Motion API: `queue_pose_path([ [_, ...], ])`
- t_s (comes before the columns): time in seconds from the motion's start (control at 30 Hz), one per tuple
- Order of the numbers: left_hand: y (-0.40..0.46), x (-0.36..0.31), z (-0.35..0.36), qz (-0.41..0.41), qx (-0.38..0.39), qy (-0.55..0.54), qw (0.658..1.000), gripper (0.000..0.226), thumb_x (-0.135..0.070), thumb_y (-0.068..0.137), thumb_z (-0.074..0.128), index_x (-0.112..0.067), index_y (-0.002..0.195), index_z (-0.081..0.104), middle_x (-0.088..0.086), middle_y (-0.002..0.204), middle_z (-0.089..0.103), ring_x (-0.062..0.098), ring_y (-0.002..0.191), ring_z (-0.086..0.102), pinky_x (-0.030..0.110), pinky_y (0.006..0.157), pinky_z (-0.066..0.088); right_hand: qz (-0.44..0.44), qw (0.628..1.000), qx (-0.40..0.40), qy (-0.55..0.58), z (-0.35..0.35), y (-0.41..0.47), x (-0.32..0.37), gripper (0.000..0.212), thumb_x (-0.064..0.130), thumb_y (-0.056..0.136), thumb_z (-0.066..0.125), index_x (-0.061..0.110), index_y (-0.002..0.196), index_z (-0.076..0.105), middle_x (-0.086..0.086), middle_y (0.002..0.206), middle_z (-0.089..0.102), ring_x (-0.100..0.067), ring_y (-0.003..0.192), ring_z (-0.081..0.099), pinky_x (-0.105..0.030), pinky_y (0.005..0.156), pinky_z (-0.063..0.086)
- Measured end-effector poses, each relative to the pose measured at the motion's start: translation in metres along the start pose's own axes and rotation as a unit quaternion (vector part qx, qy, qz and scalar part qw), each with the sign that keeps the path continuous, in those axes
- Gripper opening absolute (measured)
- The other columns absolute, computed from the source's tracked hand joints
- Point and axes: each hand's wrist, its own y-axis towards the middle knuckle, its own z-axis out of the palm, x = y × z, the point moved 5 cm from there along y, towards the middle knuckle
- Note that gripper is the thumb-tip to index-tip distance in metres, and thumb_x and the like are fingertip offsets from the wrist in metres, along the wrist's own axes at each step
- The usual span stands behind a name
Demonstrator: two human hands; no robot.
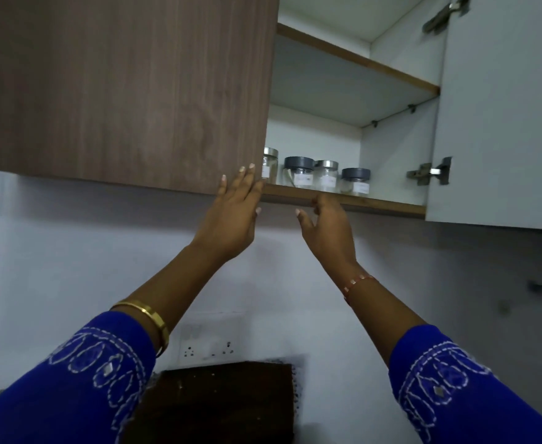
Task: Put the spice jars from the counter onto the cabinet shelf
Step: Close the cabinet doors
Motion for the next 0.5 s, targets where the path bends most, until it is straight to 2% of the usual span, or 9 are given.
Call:
queue_pose_path([
  [0.07, 0.006, -0.021, 0.005, 0.017, -0.012, -0.032, 0.999, 0.052, -0.012, 0.097, 0.036, -0.007, 0.146, 0.02, 0.013, 0.157, 0.009, 0.026, 0.147, 0.005, 0.039, 0.118, -0.002, -0.01, 0.998, -0.007, -0.054, -0.02, -0.003, -0.009, 0.037, 0.027, 0.091, 0.056, 0.001, 0.118, 0.055, -0.015, 0.12, 0.057, -0.026, 0.114, 0.051, -0.029, 0.091, 0.041],
  [0.13, 0.014, -0.046, 0.01, 0.035, -0.019, -0.059, 0.997, 0.052, -0.012, 0.096, 0.036, -0.007, 0.146, 0.022, 0.013, 0.157, 0.01, 0.026, 0.147, 0.007, 0.039, 0.118, -0.001, -0.019, 0.995, -0.021, -0.094, -0.044, -0.006, -0.019, 0.041, 0.027, 0.092, 0.055, 0.002, 0.123, 0.054, -0.015, 0.124, 0.056, -0.027, 0.119, 0.048, -0.03, 0.098, 0.038],
  [0.23, 0.028, -0.092, 0.017, 0.063, -0.03, -0.101, 0.992, 0.051, -0.011, 0.096, 0.036, -0.008, 0.145, 0.023, 0.013, 0.157, 0.011, 0.025, 0.147, 0.008, 0.039, 0.119, 0.001, -0.021, 0.99, -0.044, -0.134, -0.087, -0.008, -0.036, 0.041, 0.026, 0.091, 0.056, 0.002, 0.125, 0.053, -0.016, 0.121, 0.056, -0.027, 0.115, 0.049, -0.028, 0.095, 0.038],
  [0.37, 0.042, -0.162, 0.024, 0.099, -0.029, -0.159, 0.982, 0.051, -0.011, 0.096, 0.036, -0.008, 0.146, 0.023, 0.013, 0.157, 0.012, 0.024, 0.147, 0.009, 0.039, 0.119, 0.002, -0.019, 0.976, -0.088, -0.197, -0.156, -0.007, -0.064, 0.041, 0.024, 0.089, 0.058, 0.0, 0.123, 0.055, -0.02, 0.119, 0.057, -0.034, 0.113, 0.05, -0.036, 0.094, 0.041],
  [0.5, 0.052, -0.233, 0.03, 0.137, -0.031, -0.197, 0.97, 0.052, -0.013, 0.096, 0.036, -0.011, 0.146, 0.021, 0.01, 0.158, 0.011, 0.022, 0.147, 0.008, 0.036, 0.119, 0.002, -0.018, 0.955, -0.151, -0.254, -0.233, -0.009, -0.093, 0.041, 0.026, 0.091, 0.055, 0.002, 0.124, 0.055, -0.017, 0.123, 0.056, -0.03, 0.116, 0.049, -0.035, 0.095, 0.04],
])
